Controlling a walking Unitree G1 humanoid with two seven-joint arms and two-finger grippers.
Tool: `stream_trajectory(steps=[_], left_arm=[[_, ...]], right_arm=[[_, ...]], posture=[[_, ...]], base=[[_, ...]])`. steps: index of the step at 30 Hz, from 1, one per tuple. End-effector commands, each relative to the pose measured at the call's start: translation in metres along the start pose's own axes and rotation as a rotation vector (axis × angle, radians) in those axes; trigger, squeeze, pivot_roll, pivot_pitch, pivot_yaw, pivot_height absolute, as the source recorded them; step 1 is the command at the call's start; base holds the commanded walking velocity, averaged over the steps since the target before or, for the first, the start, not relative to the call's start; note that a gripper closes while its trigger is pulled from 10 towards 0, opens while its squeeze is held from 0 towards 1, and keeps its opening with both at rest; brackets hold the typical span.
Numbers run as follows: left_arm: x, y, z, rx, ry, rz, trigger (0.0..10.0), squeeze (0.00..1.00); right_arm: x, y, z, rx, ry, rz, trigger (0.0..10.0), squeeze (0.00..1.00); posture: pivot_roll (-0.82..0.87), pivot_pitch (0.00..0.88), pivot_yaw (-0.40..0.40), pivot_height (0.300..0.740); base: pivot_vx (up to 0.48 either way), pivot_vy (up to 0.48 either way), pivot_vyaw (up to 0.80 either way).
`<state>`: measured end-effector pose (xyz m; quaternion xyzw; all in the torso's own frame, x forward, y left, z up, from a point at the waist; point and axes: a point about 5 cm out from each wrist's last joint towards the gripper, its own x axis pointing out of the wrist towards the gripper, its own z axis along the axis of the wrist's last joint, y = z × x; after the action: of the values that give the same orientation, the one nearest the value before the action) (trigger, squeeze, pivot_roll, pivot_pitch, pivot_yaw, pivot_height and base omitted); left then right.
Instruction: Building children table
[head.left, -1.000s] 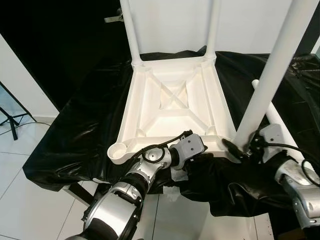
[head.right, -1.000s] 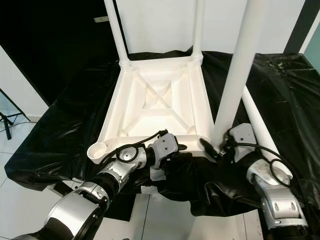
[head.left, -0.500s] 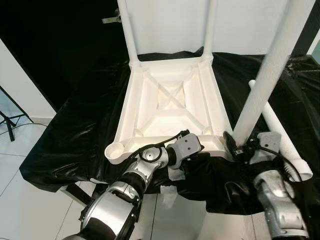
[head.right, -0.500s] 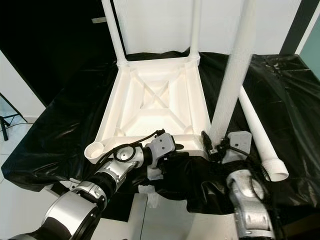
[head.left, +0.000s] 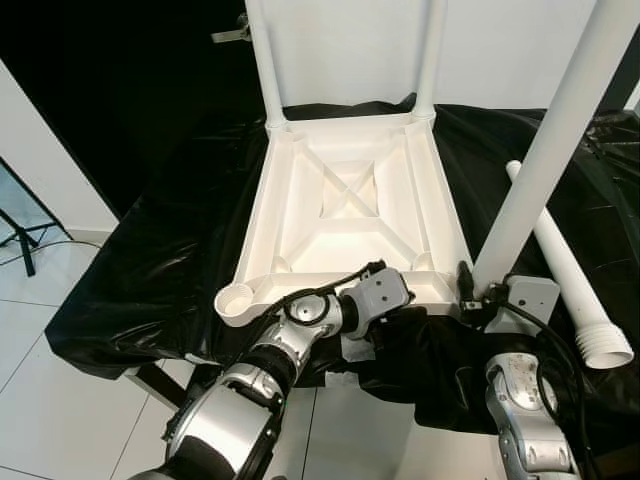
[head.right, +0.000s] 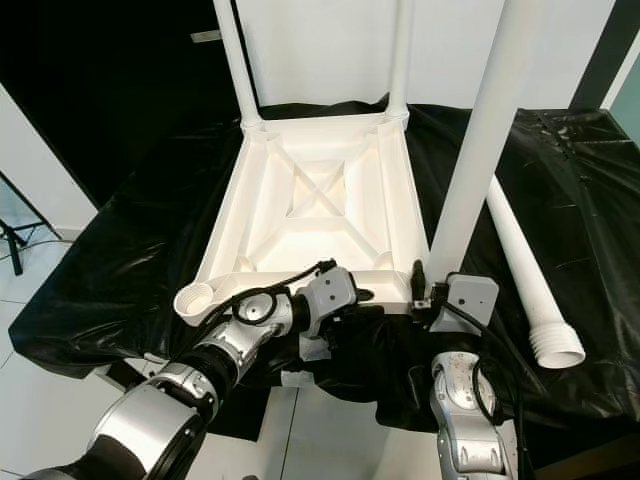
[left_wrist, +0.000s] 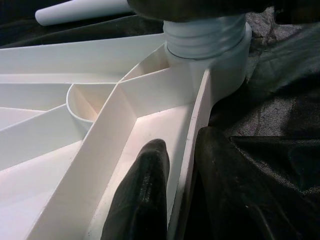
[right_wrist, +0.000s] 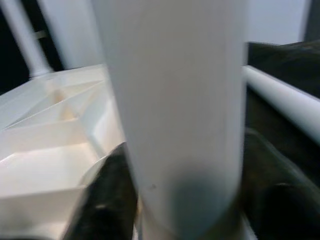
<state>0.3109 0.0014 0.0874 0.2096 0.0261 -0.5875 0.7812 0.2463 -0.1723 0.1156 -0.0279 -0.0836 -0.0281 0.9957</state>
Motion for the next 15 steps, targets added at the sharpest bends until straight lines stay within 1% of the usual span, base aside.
stream_trajectory(steps=[1,2,4,5,6,7,9,10,11,12,14,15], left_arm=[[-0.004,-0.014,-0.025,-0.061,0.112,-0.016,10.0,0.00],[-0.003,-0.014,-0.025,-0.062,0.111,-0.015,10.0,0.00],[-0.003,-0.014,-0.025,-0.062,0.111,-0.015,10.0,0.00],[-0.003,-0.014,-0.025,-0.063,0.109,-0.015,10.0,0.00],[-0.003,-0.014,-0.025,-0.063,0.109,-0.015,10.0,0.00],[-0.003,-0.014,-0.024,-0.063,0.108,-0.015,10.0,0.00],[-0.003,-0.014,-0.024,-0.063,0.108,-0.015,10.0,0.00],[-0.002,-0.014,-0.024,-0.063,0.108,-0.016,10.0,0.00],[-0.002,-0.015,-0.024,-0.062,0.109,-0.019,10.0,0.00],[-0.002,-0.015,-0.024,-0.062,0.109,-0.019,10.0,0.00],[-0.001,-0.015,-0.024,-0.060,0.109,-0.024,10.0,0.00],[-0.001,-0.015,-0.023,-0.060,0.109,-0.025,10.0,0.00]], right_arm=[[-0.001,0.013,-0.007,0.035,0.035,0.085,10.0,1.00],[-0.001,0.016,-0.006,0.041,0.031,0.124,10.0,1.00],[-0.001,0.016,-0.006,0.041,0.031,0.124,10.0,1.00],[-0.002,0.017,-0.006,0.036,0.035,0.165,10.0,1.00],[-0.002,0.017,-0.006,0.036,0.035,0.165,10.0,1.00],[-0.004,0.017,-0.006,0.012,0.048,0.263,10.0,0.00],[-0.004,0.017,-0.006,0.012,0.048,0.263,10.0,0.00],[-0.005,0.012,-0.005,-0.010,0.062,0.369,10.0,0.00],[-0.003,0.003,-0.002,-0.042,0.075,0.455,10.0,0.00],[-0.003,0.003,-0.002,-0.042,0.075,0.455,10.0,0.00],[0.004,-0.013,0.006,-0.100,0.084,0.563,10.0,0.00],[0.006,-0.017,0.009,-0.115,0.088,0.587,10.0,0.00]], posture=[[-0.16,0.000,0.062,0.740],[-0.16,0.000,0.062,0.740],[-0.16,0.000,0.062,0.740],[-0.16,0.000,0.062,0.740],[-0.16,0.000,0.062,0.740],[-0.17,0.000,0.061,0.740],[-0.17,0.000,0.061,0.740],[-0.18,0.000,0.064,0.740],[-0.19,0.000,0.068,0.740],[-0.19,0.000,0.068,0.740],[-0.19,0.000,0.070,0.740],[-0.19,0.000,0.070,0.740]], base=[[0.000,0.000,0.00],[0.000,0.000,0.00],[0.000,0.000,0.00],[0.000,0.000,0.00],[0.000,0.000,0.00],[0.000,0.000,0.00],[0.000,0.000,0.00],[0.000,0.000,0.00],[0.000,0.000,0.00],[0.000,0.000,0.00],[0.000,0.000,0.00],[0.000,0.000,0.00]])
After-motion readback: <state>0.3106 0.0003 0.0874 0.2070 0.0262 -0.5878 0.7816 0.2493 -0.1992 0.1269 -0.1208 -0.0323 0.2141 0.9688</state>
